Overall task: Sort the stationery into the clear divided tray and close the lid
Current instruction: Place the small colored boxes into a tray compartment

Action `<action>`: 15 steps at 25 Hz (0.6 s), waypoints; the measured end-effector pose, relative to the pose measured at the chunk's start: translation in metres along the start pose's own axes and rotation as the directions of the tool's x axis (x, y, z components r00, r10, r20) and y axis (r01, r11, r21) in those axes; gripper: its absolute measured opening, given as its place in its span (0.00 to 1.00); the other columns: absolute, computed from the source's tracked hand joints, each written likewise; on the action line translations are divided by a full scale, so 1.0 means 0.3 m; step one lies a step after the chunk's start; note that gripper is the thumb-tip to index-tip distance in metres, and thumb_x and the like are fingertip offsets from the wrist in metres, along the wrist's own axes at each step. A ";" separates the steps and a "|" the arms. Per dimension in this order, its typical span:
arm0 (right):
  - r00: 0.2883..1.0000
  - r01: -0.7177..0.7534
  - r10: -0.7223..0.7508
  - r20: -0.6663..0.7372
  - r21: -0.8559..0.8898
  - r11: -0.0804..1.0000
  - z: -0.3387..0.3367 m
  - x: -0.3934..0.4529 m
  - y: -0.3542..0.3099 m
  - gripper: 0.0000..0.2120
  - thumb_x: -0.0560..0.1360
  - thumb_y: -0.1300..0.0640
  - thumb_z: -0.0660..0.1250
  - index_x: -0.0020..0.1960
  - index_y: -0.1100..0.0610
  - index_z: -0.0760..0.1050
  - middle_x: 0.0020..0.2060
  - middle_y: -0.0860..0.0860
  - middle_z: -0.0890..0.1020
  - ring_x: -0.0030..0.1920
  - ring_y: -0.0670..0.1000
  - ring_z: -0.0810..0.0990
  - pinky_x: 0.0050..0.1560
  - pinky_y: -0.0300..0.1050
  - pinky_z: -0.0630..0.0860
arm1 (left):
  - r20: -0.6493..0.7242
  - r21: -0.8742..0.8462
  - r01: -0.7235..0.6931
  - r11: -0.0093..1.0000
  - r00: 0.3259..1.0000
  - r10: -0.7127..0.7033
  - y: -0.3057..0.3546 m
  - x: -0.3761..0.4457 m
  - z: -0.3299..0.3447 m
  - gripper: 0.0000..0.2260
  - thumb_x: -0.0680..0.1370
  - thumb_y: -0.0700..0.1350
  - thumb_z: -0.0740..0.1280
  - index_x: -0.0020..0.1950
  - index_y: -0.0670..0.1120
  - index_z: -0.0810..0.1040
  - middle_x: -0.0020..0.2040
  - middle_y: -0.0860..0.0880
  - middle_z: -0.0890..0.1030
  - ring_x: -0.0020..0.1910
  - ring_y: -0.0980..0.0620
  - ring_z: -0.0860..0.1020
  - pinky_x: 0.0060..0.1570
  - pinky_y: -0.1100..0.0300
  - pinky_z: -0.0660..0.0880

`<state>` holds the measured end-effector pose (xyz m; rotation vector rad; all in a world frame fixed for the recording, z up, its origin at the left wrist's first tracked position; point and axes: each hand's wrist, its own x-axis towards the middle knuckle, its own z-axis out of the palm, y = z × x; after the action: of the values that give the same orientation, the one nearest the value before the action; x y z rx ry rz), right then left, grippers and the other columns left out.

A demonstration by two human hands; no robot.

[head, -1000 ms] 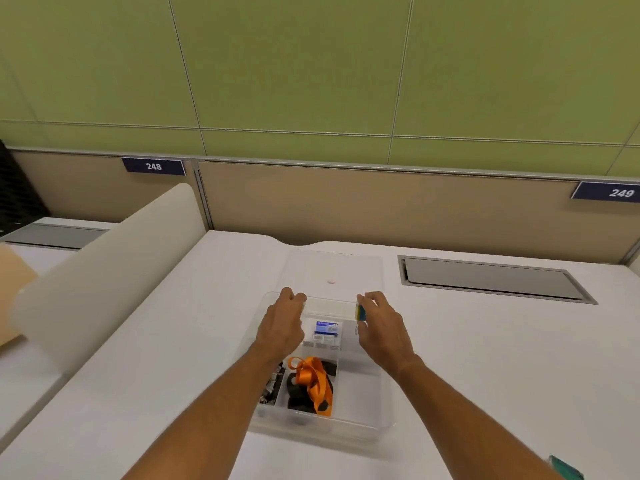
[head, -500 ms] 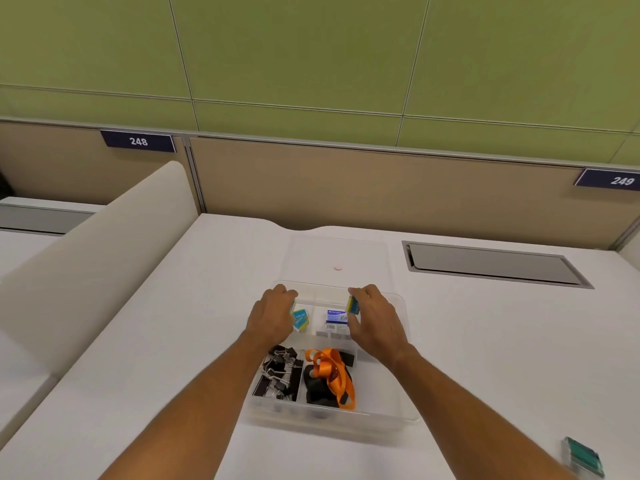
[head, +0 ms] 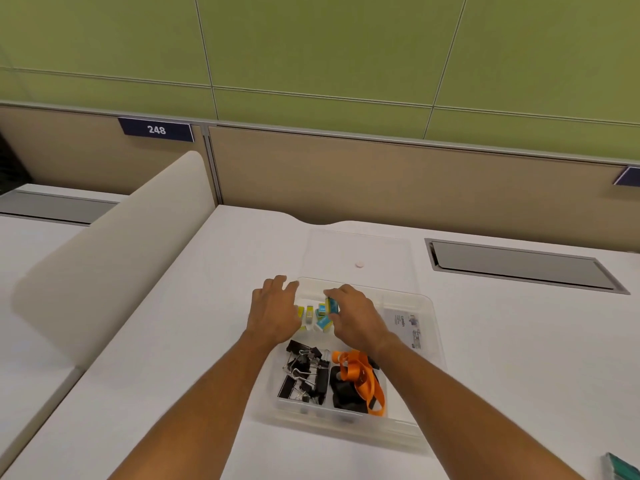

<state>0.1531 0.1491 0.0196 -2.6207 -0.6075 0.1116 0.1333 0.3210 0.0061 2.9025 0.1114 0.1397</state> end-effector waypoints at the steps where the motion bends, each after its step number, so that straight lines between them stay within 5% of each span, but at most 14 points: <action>1: 1.000 -0.005 0.005 0.019 0.001 1.000 0.009 0.007 -0.009 0.25 0.75 0.61 0.67 0.71 0.55 0.67 0.64 0.55 0.73 0.63 0.55 0.73 0.63 0.48 0.71 | -0.002 0.000 0.007 1.000 1.000 -0.007 -0.009 -0.008 -0.001 0.24 0.78 0.47 0.62 0.74 0.48 0.63 0.74 0.46 0.64 0.72 0.46 0.63 0.68 0.49 0.61; 7: 0.999 -0.039 0.037 0.021 0.053 0.998 0.025 0.014 -0.035 0.35 0.72 0.64 0.70 0.75 0.52 0.60 0.72 0.53 0.67 0.70 0.53 0.66 0.69 0.46 0.66 | 0.012 -0.030 0.018 0.999 1.000 -0.018 -0.048 -0.040 -0.022 0.26 0.77 0.48 0.62 0.75 0.48 0.61 0.76 0.45 0.61 0.73 0.45 0.60 0.70 0.48 0.59; 15: 0.992 -0.108 0.097 -0.085 -0.140 0.984 -0.016 -0.079 0.030 0.34 0.76 0.44 0.62 0.77 0.50 0.53 0.77 0.53 0.56 0.76 0.56 0.56 0.74 0.54 0.58 | 0.038 -0.031 -0.076 0.997 0.996 0.077 0.021 -0.060 -0.008 0.38 0.76 0.61 0.62 0.79 0.49 0.50 0.79 0.44 0.51 0.78 0.44 0.51 0.75 0.49 0.51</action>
<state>0.1362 0.1298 0.0194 -2.7823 -0.4695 -0.0028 0.1155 0.3137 0.0083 2.8790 -0.0081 0.0968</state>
